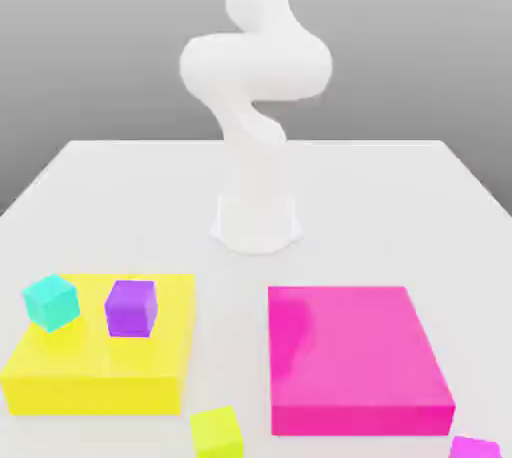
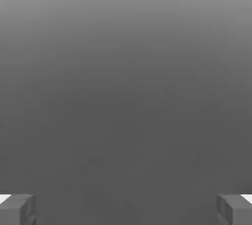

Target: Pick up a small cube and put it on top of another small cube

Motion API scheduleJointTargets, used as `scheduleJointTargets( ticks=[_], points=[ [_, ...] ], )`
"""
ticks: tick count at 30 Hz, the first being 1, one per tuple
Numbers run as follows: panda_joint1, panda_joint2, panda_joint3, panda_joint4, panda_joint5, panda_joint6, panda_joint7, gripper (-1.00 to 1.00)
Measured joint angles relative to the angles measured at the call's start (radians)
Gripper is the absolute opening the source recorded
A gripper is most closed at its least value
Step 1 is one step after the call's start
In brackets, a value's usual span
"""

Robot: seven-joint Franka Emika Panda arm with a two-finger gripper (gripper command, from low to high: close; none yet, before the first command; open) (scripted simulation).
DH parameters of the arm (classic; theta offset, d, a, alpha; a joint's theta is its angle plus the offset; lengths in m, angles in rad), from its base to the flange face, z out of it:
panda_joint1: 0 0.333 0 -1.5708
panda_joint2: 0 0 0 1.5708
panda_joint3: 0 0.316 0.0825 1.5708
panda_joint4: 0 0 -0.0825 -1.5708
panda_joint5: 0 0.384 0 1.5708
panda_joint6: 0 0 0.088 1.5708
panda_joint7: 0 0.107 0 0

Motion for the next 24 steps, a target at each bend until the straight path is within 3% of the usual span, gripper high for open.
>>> scheduleJointTargets(
  ticks=[12,24],
  points=[
    [0.077,0.442,-0.105,-0.047,0.087,0.157,-0.223,0.0],
    [0.067,0.872,-0.125,-0.095,0.119,0.316,-0.406,0.0]
  ],
)
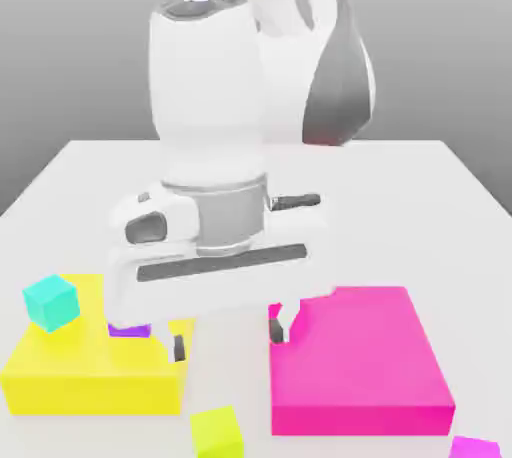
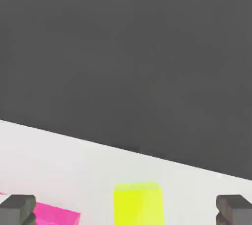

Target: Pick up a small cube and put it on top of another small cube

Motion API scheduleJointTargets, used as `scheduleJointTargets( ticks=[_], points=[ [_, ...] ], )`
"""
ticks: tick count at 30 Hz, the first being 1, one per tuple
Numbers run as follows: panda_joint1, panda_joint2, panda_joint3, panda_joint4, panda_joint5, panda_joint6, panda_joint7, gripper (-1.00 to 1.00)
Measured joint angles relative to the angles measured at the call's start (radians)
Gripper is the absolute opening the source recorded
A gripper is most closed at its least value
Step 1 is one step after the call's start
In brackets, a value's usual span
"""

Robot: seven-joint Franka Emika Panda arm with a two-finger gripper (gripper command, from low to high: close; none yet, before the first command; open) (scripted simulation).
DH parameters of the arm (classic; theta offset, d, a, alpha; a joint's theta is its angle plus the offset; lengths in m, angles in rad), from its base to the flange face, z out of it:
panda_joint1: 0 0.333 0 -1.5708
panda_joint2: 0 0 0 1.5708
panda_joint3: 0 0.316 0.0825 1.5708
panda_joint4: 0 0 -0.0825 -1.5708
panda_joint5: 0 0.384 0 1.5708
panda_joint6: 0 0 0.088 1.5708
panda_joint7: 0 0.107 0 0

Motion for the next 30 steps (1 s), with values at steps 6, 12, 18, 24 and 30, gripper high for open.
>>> scheduleJointTargets(
  ticks=[6,12,18,24,30],
  points=[
    [-0.028,0.212,0.019,0.006,0.0,0.123,-0.046,0.0],
    [-0.045,0.28,0.04,0.019,0.018,0.175,-0.06,-1.0],
    [-0.03,0.198,0.02,0.002,-0.01,0.11,-0.04,-1.0],
    [-0.087,-0.013,-0.095,-0.061,-0.079,-0.032,0.005,-1.0],
    [-0.304,-0.219,-0.191,-0.137,-0.177,-0.154,0.066,-1.0]
  ],
)
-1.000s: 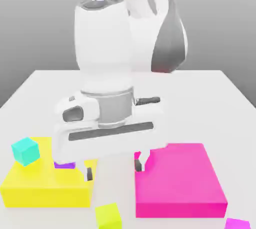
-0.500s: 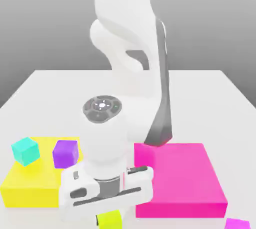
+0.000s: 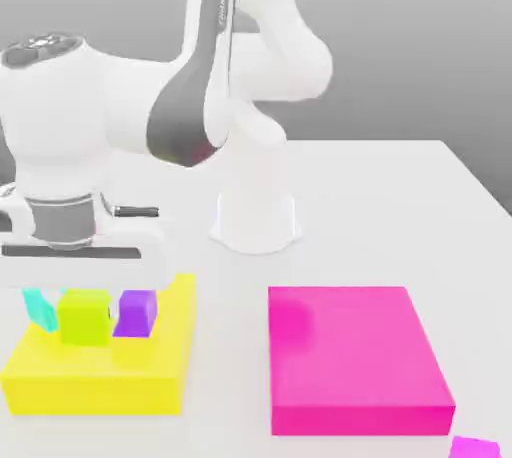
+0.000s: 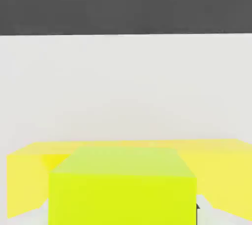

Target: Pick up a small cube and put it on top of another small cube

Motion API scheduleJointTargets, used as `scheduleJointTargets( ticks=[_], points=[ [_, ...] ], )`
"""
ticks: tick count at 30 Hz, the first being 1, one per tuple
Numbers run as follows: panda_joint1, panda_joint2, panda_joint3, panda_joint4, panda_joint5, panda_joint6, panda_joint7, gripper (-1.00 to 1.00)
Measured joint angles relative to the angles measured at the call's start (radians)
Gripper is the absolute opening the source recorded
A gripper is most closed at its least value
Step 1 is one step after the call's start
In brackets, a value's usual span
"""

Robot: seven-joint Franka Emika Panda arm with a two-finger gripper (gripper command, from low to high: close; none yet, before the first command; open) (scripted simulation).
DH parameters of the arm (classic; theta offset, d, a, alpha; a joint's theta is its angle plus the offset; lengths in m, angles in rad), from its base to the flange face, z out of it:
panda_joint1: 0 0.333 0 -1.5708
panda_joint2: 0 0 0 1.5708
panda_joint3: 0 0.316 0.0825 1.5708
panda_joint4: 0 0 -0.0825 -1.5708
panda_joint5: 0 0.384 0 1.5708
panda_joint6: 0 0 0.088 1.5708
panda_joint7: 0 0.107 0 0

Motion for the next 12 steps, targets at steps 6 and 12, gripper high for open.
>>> scheduleJointTargets(
  ticks=[6,12],
  points=[
    [-0.081,-0.066,-0.059,-0.066,-0.022,-0.002,0.008,-1.0],
    [-0.079,0.022,-0.063,-0.086,0.027,0.101,-0.029,1.0]
  ],
)
